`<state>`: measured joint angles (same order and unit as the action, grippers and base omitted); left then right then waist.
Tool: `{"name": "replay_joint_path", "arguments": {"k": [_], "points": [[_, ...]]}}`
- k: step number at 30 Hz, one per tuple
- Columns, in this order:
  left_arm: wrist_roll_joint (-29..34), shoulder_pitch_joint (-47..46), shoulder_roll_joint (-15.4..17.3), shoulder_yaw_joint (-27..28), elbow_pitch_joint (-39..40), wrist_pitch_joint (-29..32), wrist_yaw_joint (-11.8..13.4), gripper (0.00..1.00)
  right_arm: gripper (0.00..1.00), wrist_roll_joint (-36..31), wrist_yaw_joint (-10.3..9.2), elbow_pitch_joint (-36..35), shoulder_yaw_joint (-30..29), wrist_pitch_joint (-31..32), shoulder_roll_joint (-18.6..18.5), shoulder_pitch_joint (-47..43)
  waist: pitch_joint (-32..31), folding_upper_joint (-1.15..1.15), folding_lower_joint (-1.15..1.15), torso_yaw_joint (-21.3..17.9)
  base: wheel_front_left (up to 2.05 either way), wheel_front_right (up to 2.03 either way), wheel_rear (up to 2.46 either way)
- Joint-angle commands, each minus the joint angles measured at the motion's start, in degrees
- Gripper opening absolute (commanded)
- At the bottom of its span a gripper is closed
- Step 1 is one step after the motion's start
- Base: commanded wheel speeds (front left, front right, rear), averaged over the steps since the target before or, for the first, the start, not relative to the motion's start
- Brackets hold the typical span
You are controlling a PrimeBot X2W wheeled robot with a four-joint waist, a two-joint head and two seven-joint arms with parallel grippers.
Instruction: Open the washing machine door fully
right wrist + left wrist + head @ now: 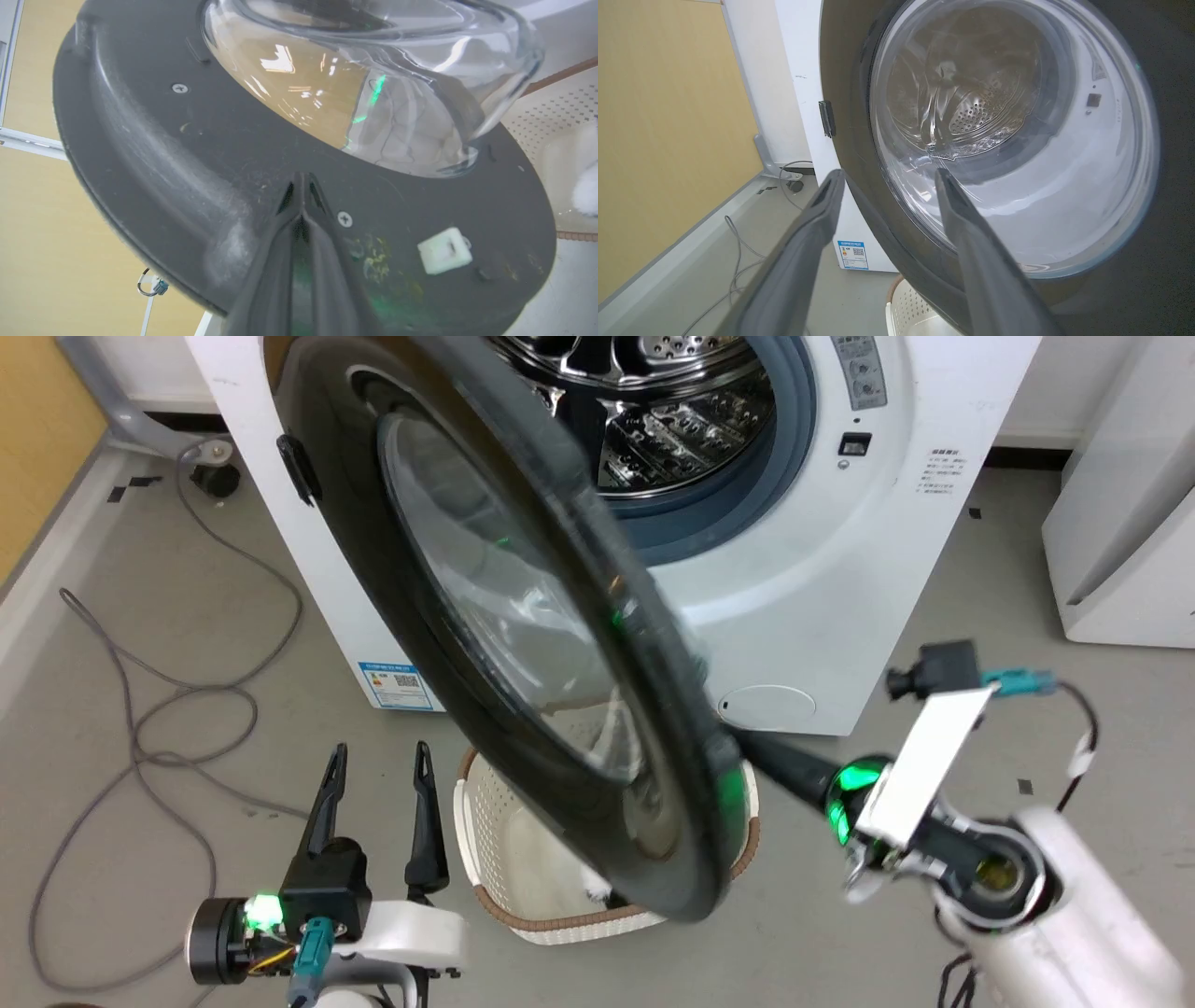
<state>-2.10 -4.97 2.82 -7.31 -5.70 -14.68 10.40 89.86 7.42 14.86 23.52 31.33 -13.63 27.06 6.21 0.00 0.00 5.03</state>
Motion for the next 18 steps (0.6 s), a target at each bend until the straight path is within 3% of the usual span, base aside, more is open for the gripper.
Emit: {"name": "replay_joint_path", "arguments": {"k": [1,11,18], "points": [[0.5,0.7,0.1,0.1,-0.1,-0.3,-0.3,1.00,0.00,0.1,0.07,-0.8,0.5,0.3,0.7,-1.5,-0.2,0.00,0.00,0.0,0.00,0.00,0.00],[0.5,1.3,0.1,0.4,-0.3,-0.3,-0.4,1.00,0.00,-1.1,0.07,-6.1,5.2,1.2,2.0,-7.2,-1.1,0.00,0.00,-0.3,0.00,0.00,0.00],[0.3,2.4,0.1,1.0,-0.4,-0.3,-0.3,1.00,0.00,-3.3,0.07,-8.4,3.6,-4.2,1.8,-8.9,-2.0,0.00,0.00,-1.2,0.00,0.00,0.00]]}}
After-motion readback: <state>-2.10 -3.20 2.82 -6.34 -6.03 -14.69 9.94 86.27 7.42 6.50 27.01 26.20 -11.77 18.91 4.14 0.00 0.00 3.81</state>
